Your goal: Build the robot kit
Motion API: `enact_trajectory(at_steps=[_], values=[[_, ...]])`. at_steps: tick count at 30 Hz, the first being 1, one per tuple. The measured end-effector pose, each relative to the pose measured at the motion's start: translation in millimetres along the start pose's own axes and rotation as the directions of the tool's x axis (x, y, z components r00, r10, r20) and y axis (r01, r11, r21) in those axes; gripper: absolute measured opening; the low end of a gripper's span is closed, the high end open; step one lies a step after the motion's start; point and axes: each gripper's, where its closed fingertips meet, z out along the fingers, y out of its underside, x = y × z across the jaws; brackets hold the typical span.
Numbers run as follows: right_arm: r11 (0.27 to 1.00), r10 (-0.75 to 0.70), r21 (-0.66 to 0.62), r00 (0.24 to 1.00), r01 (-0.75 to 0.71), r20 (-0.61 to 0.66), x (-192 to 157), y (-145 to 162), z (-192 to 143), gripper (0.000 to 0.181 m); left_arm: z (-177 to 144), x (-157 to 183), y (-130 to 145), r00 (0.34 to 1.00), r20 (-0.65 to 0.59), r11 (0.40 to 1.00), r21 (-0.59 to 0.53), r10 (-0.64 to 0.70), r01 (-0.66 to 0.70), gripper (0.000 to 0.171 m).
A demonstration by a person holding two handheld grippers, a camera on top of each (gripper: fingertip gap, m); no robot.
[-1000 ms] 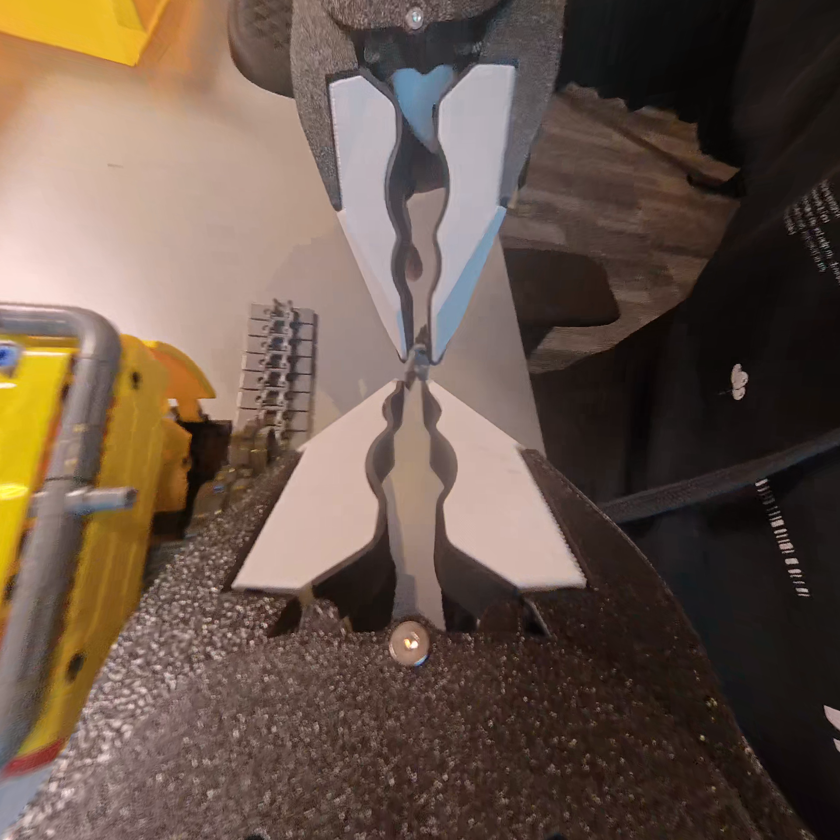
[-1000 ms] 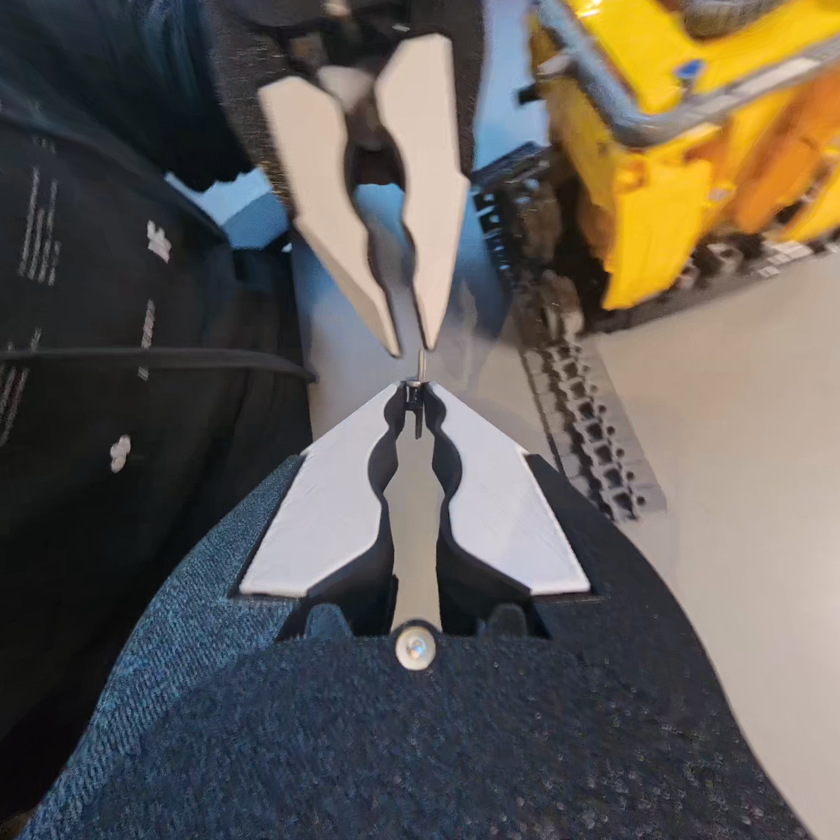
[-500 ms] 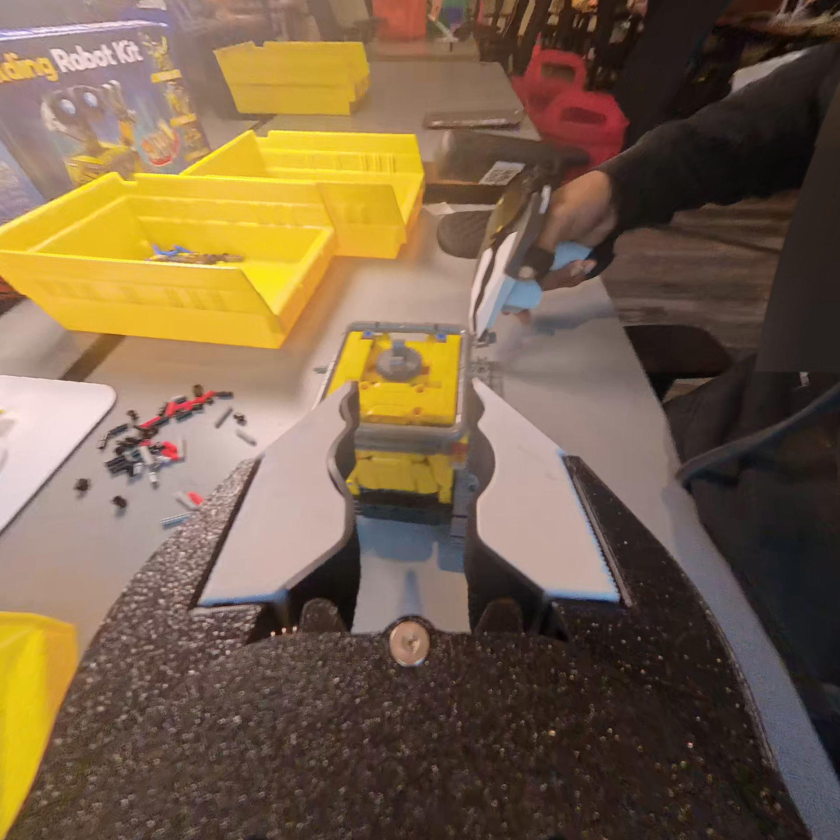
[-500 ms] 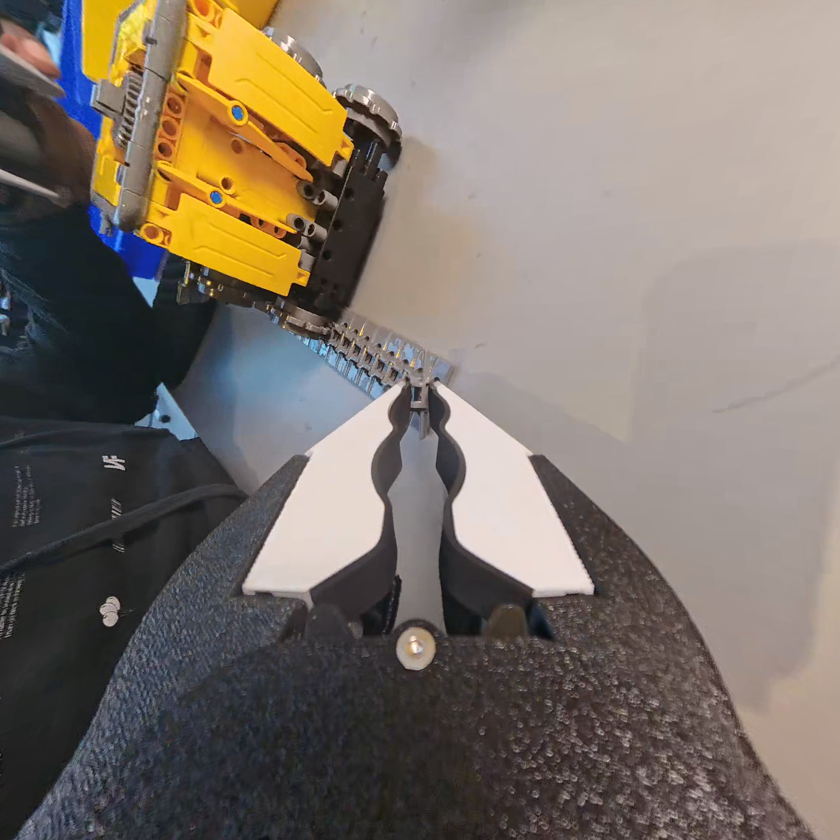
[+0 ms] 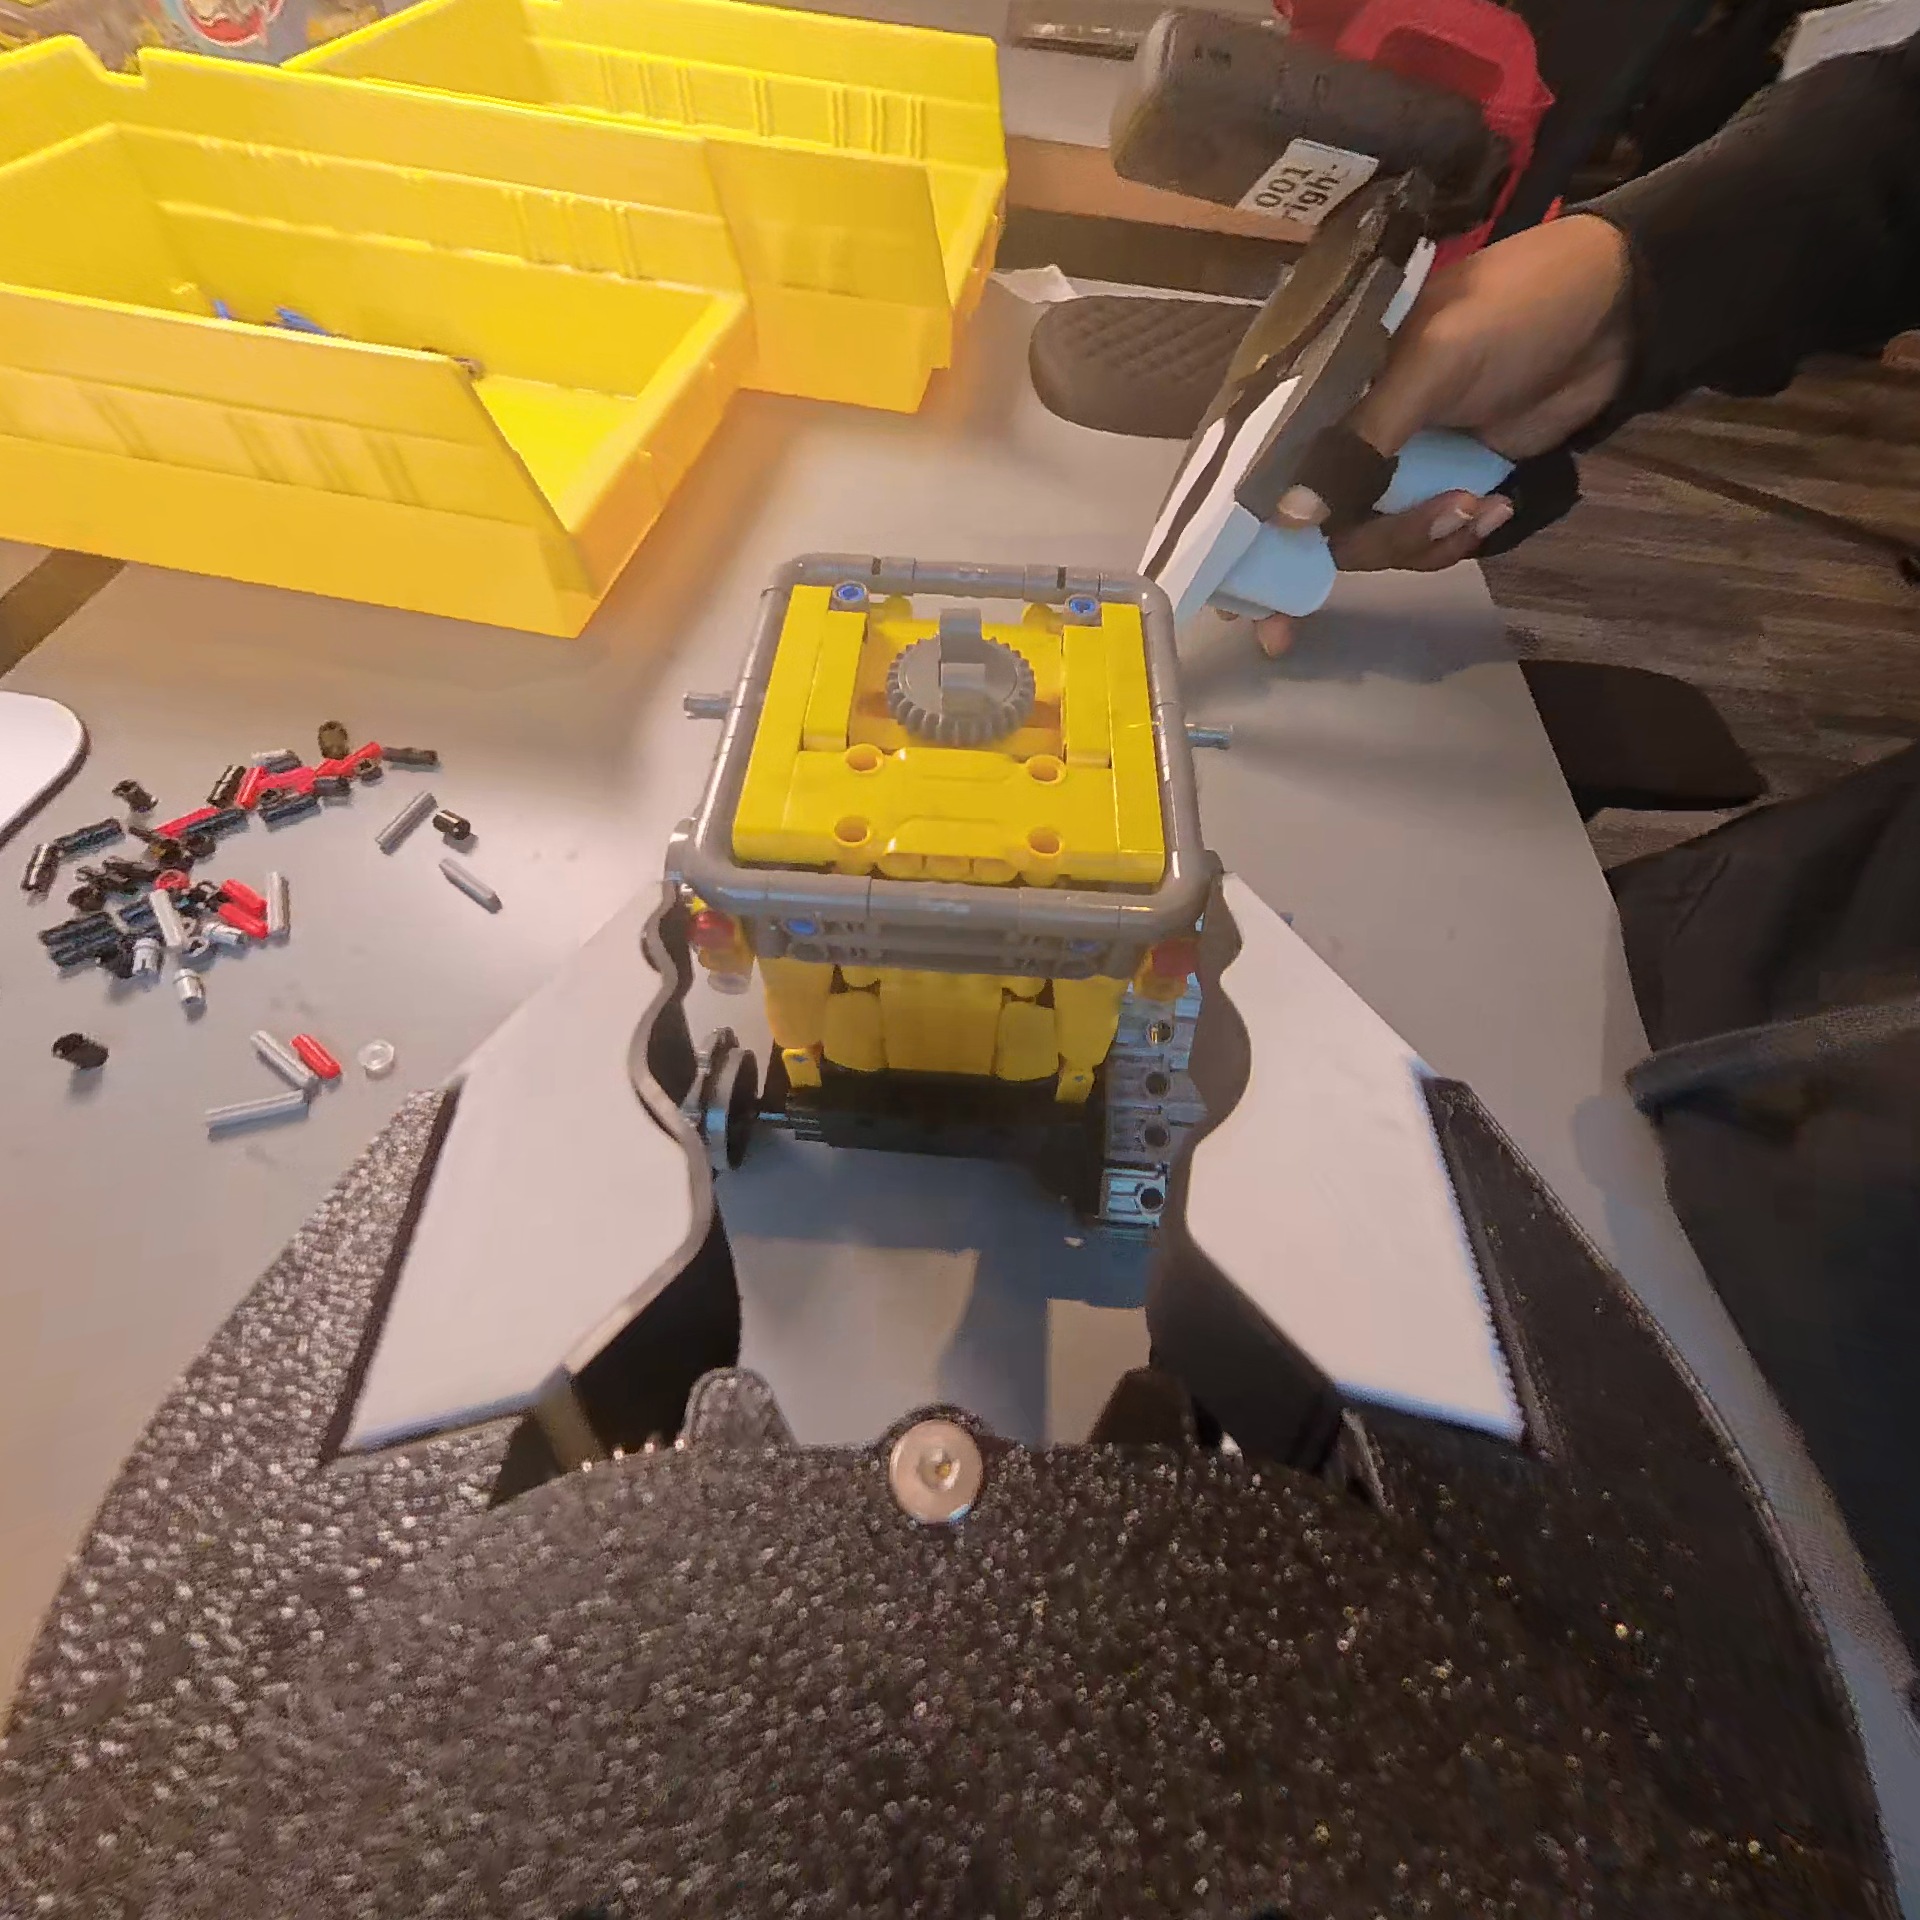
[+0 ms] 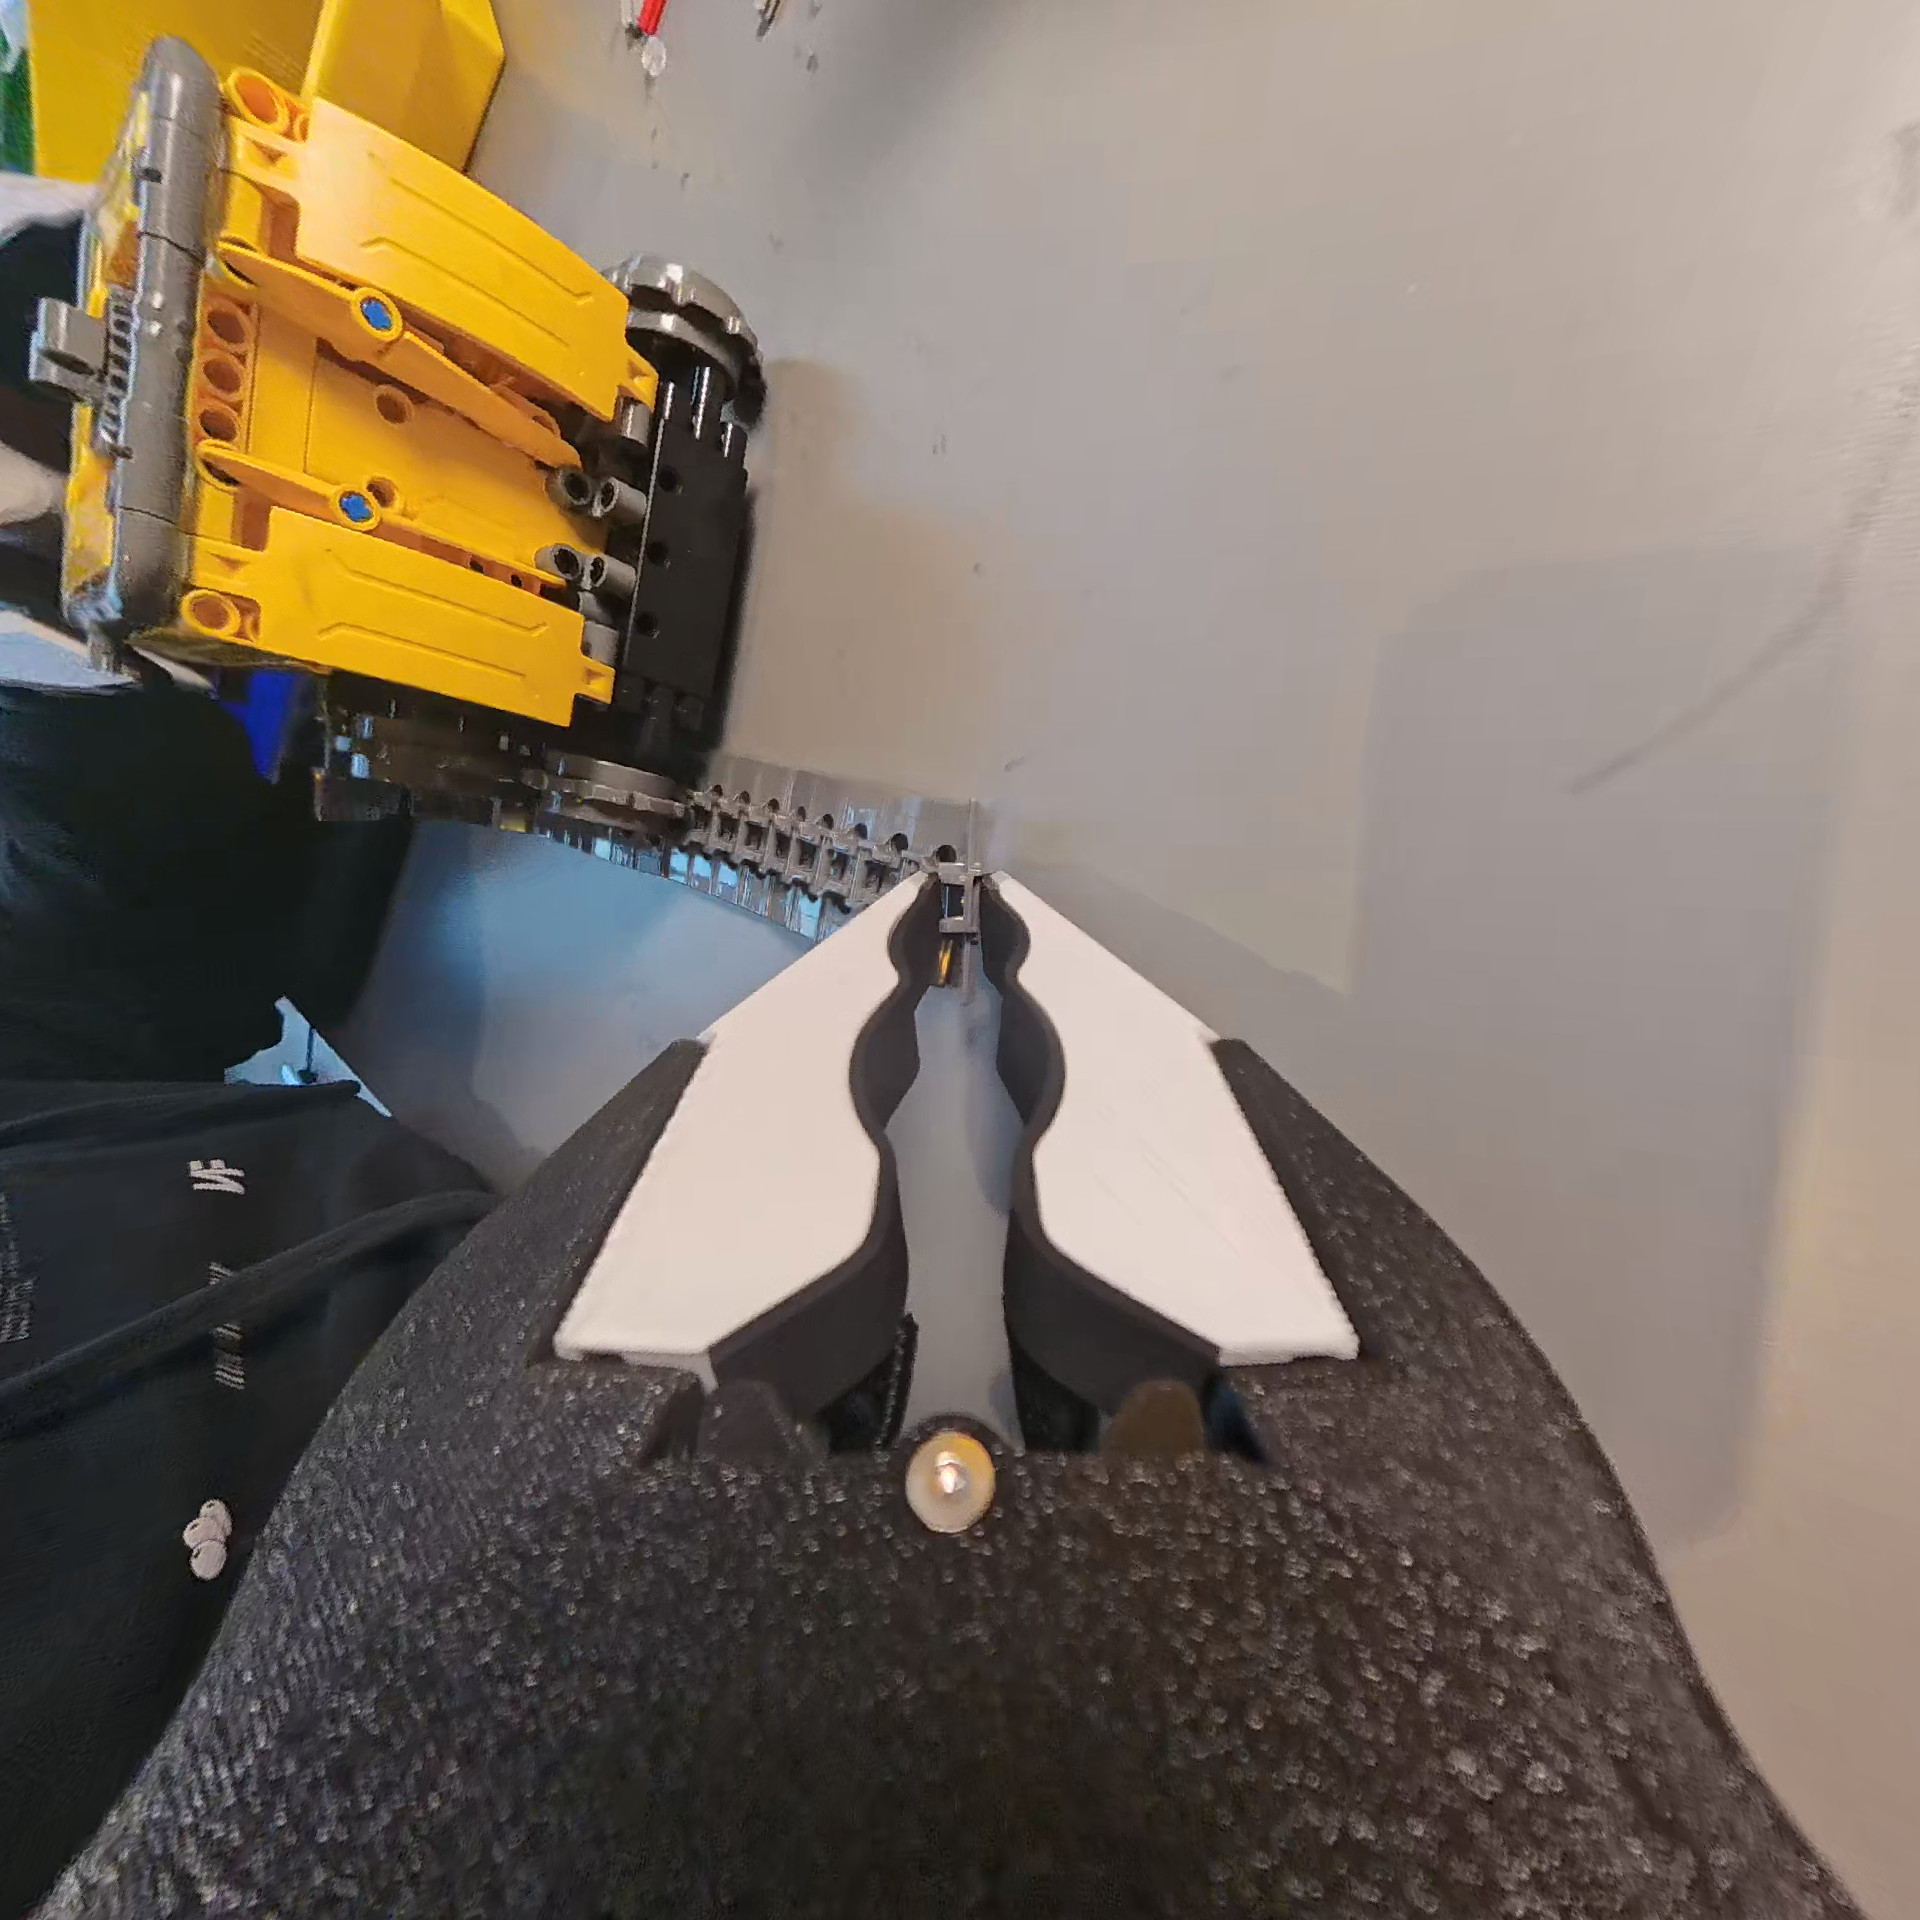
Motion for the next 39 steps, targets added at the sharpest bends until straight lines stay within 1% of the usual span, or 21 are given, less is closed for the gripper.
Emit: enact_trajectory(at_steps=[3, 6, 10, 20, 27, 33, 36, 39], values=[[1.0, 0.014, 0.016, 1.0, -0.014, -0.013, 0, -2, -1, 0.007, -1, 4, 1, 0.998, 0.054, 1.0, 0.016, -0.021, 0.02, 0.095], [0.999, 0.017, 0.033, 0.999, -0.016, -0.036, 2, -4, 0, 0.007, -2, 6, 2, 0.996, 0.082, 0.999, 0.017, -0.03, 0.029, 0.095], [0.998, 0.016, 0.06, 0.998, -0.013, -0.058, 4, -11, -2, 0.007, -2, 6, 1, 0.996, 0.081, 0.999, 0.028, -0.037, 0.035, 0.095], [0.999, -0.021, 0.03, 0.994, 0.024, -0.108, 6, -10, 2, 0.007, -1, 7, 1, 0.994, 0.101, 0.998, 0.046, -0.04, 0.035, 0.096], [0.998, -0.033, 0.047, 0.99, 0.04, -0.139, 4, -13, 2, 0.007, -2, 8, 1, 0.992, 0.115, 0.998, 0.055, -0.043, 0.037, 0.095], [0.988, -0.136, 0.036, 0.964, 0.148, -0.231, 5, -12, 2, 0.007, -2, 9, 1, 0.991, 0.124, 0.997, 0.062, -0.045, 0.038, 0.095], [0.985, -0.152, 0.041, 0.955, 0.168, -0.256, 7, -12, 1, 0.007, -3, 9, 2, 0.991, 0.127, 0.997, 0.063, -0.044, 0.036, 0.096], [0.971, -0.227, 0.0, 0.929, 0.237, -0.293, 8, -10, 1, 0.007, -3, 9, 2, 0.991, 0.128, 0.997, 0.065, -0.044, 0.036, 0.096]])
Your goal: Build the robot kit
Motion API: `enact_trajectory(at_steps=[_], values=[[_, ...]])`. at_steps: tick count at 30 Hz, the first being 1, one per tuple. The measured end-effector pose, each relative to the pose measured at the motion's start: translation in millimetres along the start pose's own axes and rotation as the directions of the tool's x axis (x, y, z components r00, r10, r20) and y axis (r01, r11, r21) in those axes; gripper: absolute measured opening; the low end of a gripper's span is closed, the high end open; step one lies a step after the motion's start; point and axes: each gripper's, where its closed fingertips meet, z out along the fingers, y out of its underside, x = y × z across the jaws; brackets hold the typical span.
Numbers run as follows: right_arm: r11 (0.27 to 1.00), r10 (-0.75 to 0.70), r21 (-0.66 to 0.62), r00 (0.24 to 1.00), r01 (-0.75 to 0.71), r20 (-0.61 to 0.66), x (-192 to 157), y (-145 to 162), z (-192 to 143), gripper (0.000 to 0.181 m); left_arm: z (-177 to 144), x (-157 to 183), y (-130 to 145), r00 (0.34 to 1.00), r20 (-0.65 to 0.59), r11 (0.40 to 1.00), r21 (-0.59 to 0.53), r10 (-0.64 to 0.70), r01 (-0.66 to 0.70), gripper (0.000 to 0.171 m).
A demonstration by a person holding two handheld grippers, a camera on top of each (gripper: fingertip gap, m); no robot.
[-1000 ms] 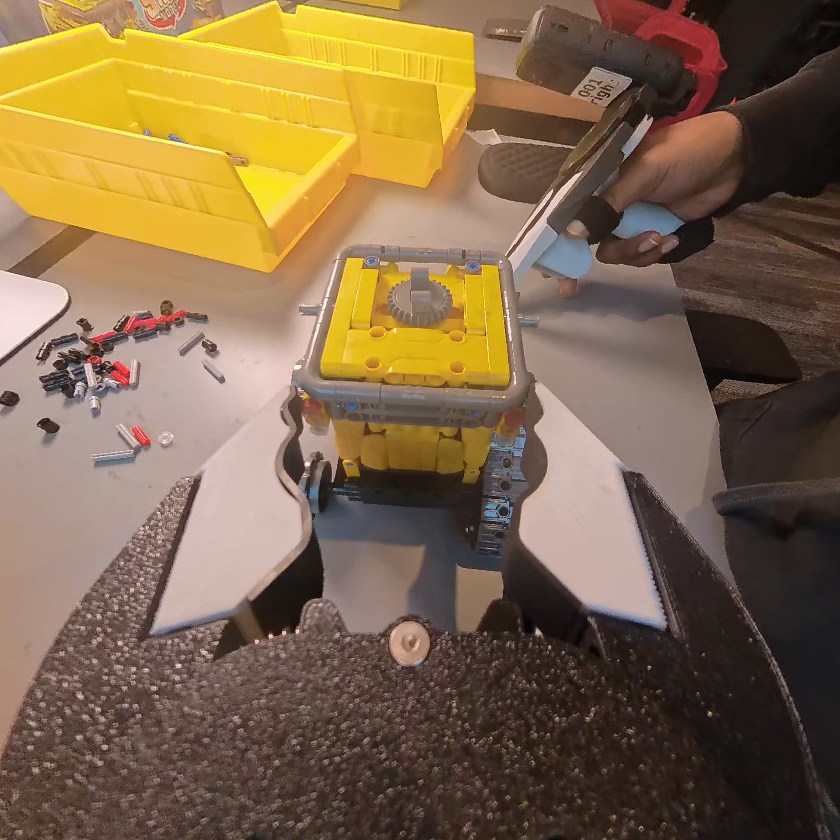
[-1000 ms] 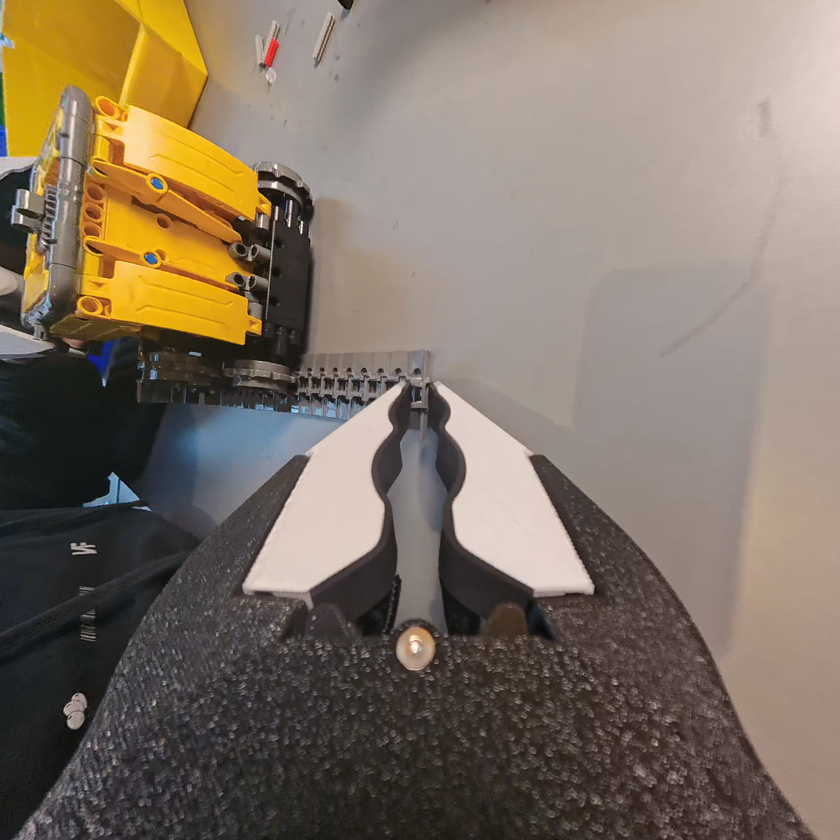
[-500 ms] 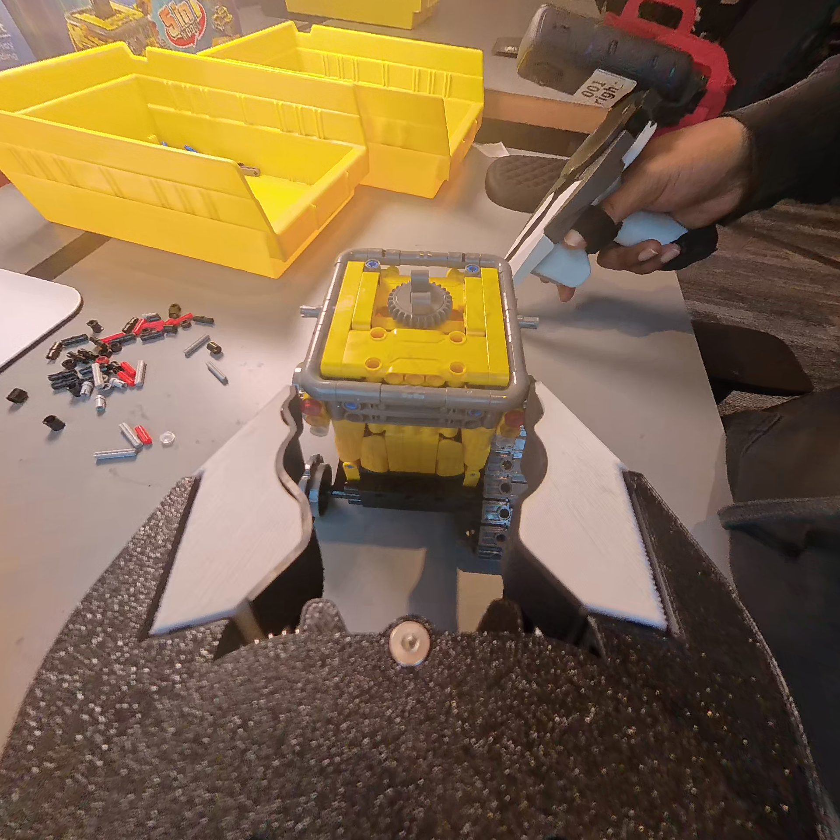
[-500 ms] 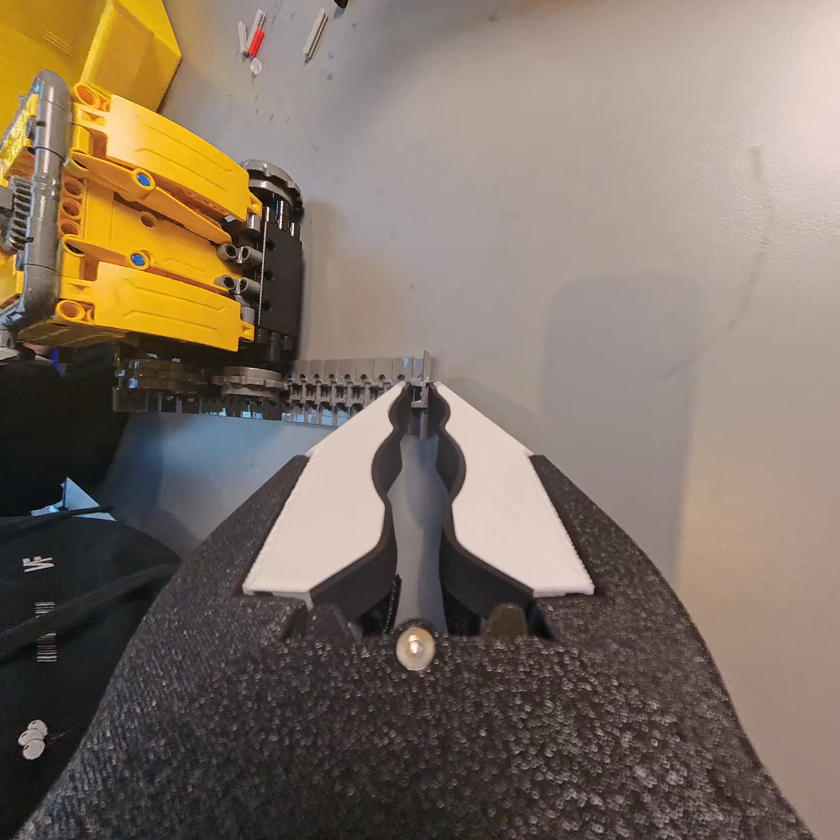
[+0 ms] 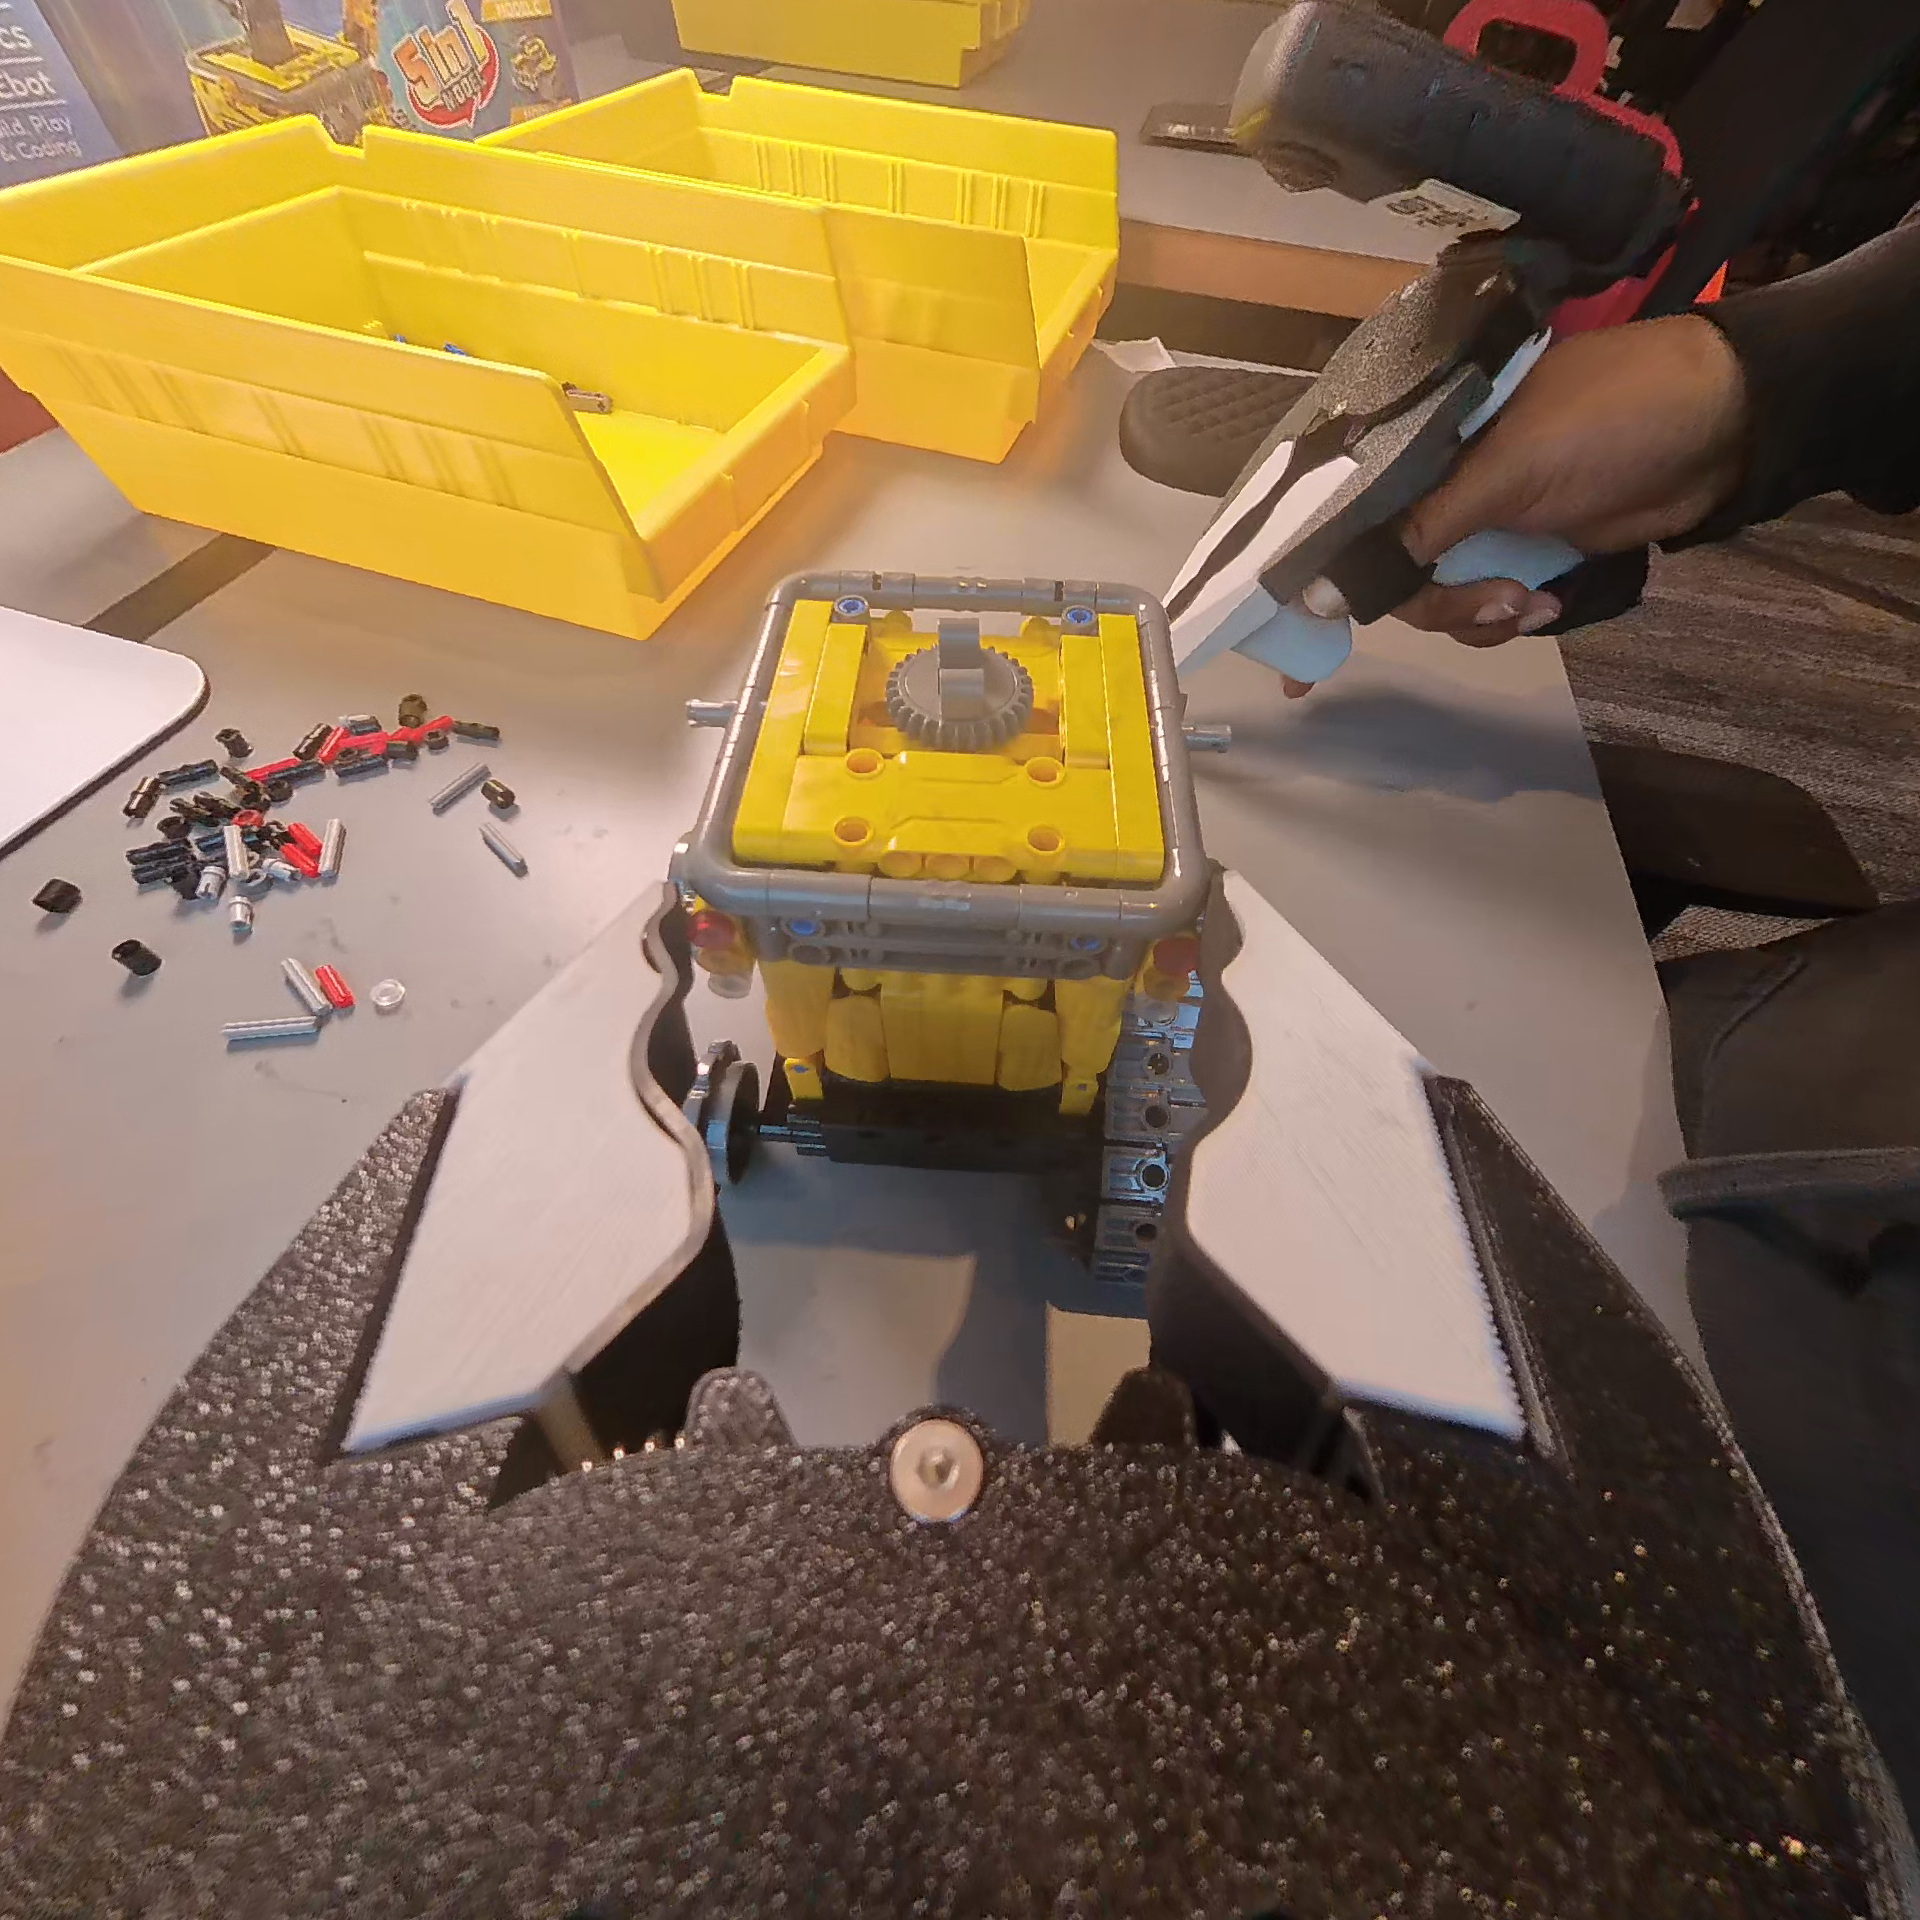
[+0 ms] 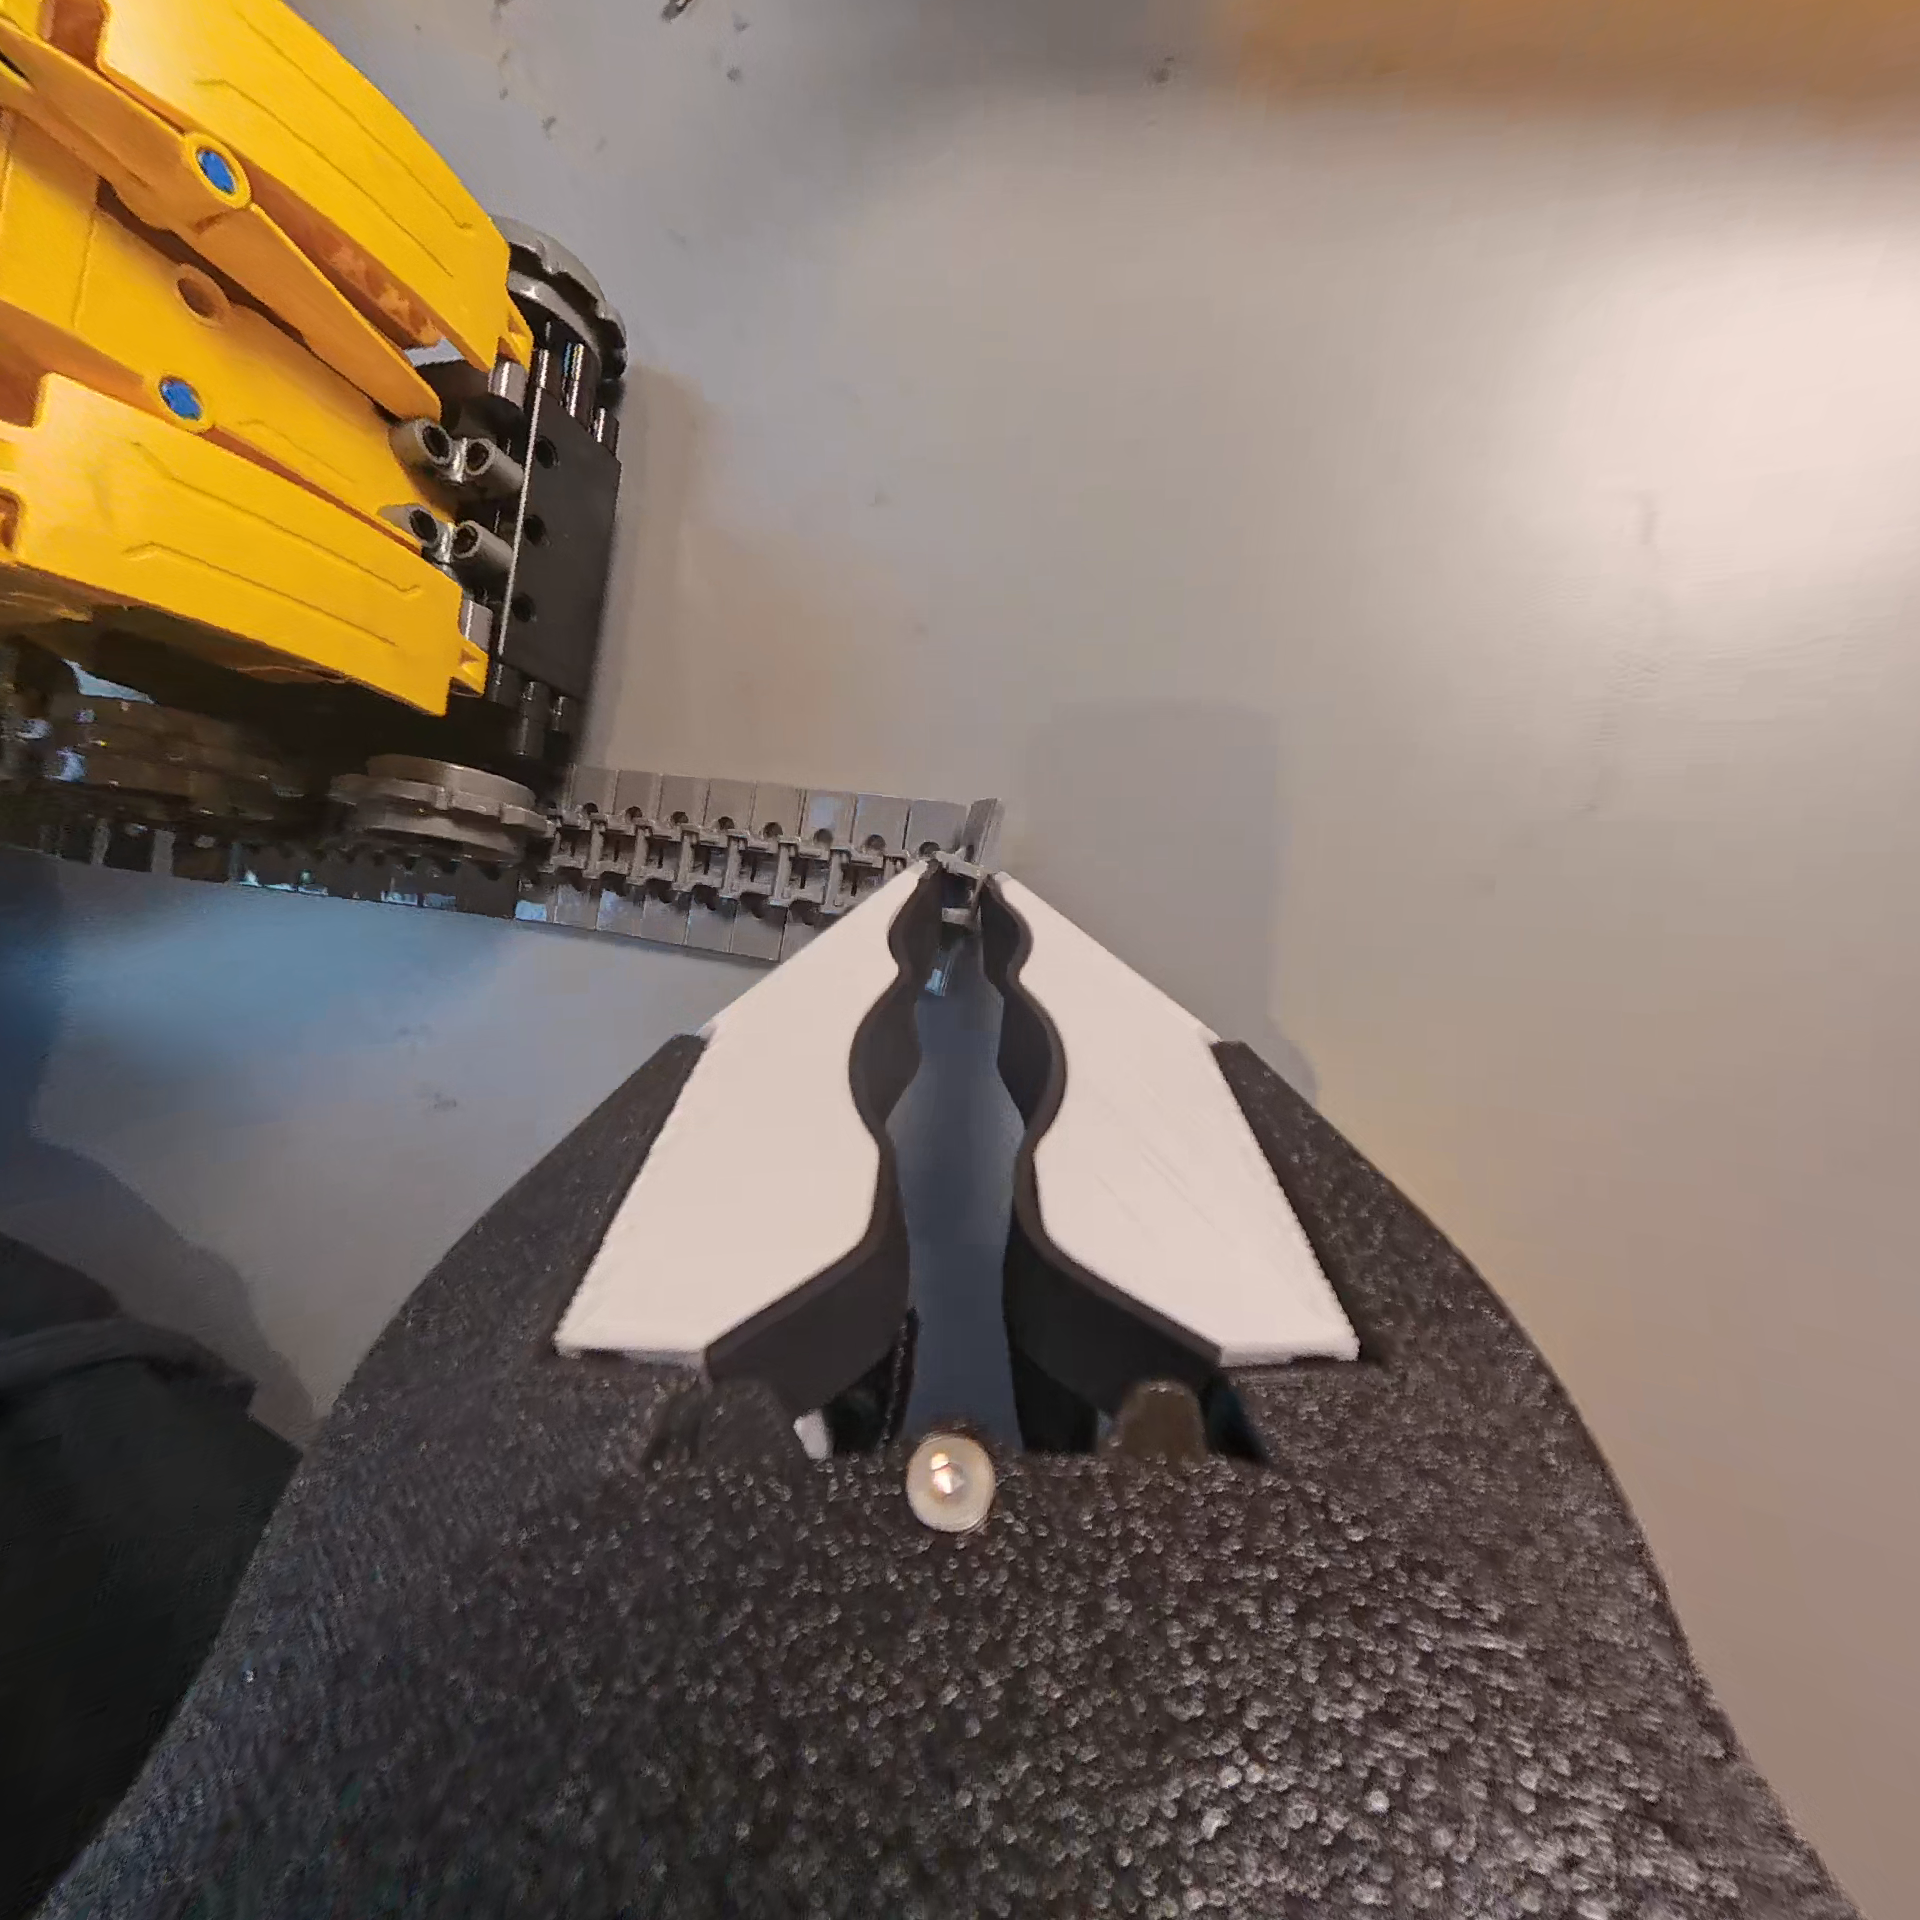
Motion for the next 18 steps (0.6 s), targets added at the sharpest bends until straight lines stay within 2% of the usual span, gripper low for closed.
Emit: enact_trajectory(at_steps=[7, 10, 18], values=[[0.955, -0.281, -0.126, 0.956, 0.27, -0.085, 1.4, 1.1, 0.6, 0.007, 0.1, 0.6, 0.2, 1.0, -0.001, 1.0, 0.0, 0.002, -0.002, 0.095], [0.932, -0.334, -0.173, 0.94, 0.317, -0.075, 1.9, 1.9, 0.7, 0.007, 0.1, 0.8, 0.2, 1.0, -0.001, 1.0, -0.001, 0.003, -0.003, 0.095], [0.819, -0.53, -0.294, 0.847, 0.494, -0.053, 2.8, 2.9, 2.3, 0.006, 0.0, 1.6, 0.3, 1.0, -0.008, 1.0, -0.003, 0.007, -0.007, 0.095]])
